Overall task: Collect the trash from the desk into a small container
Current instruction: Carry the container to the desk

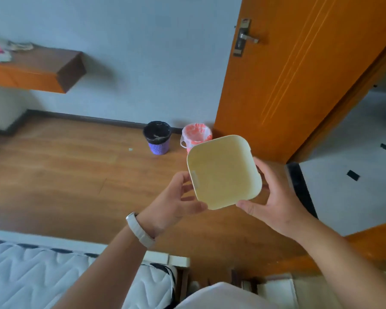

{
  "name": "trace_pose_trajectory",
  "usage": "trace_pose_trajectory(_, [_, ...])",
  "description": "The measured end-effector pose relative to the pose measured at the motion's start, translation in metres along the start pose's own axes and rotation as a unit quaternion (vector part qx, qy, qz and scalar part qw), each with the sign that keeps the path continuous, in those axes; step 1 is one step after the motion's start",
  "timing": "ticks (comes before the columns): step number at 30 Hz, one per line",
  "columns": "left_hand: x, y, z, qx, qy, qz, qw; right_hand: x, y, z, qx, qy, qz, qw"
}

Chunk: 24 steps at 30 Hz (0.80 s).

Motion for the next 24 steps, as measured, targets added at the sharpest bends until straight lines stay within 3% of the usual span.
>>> trace_pose_trajectory(5, [-0.032,0.004,0.046,-0.033,-0.095,-0.017,0.995,0.052,0.036,-0.028,0.008,0.055,0.089,0.994])
trace_pose_trajectory(14, [-0.066,0.013,0.083,-0.103,-0.214,-0.031,0.971,0.119,0.058,-0.068,0.068,0.173,0.158,0.97])
trace_pose_trajectory(24, [0.01,0.01,0.106,-0.138,-0.304,-0.008,0.943,0.232,0.021,-0.063,0.114,0.218,0.204,0.947])
Point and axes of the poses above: each hand's wrist, its own x-axis towards the middle knuckle, its own z-axis out of the back of the hand, y = z × x, the point moved 2 cm from there along x, towards the middle knuckle, and after that the axes turned 8 degrees about y, right-handed, at the moved point
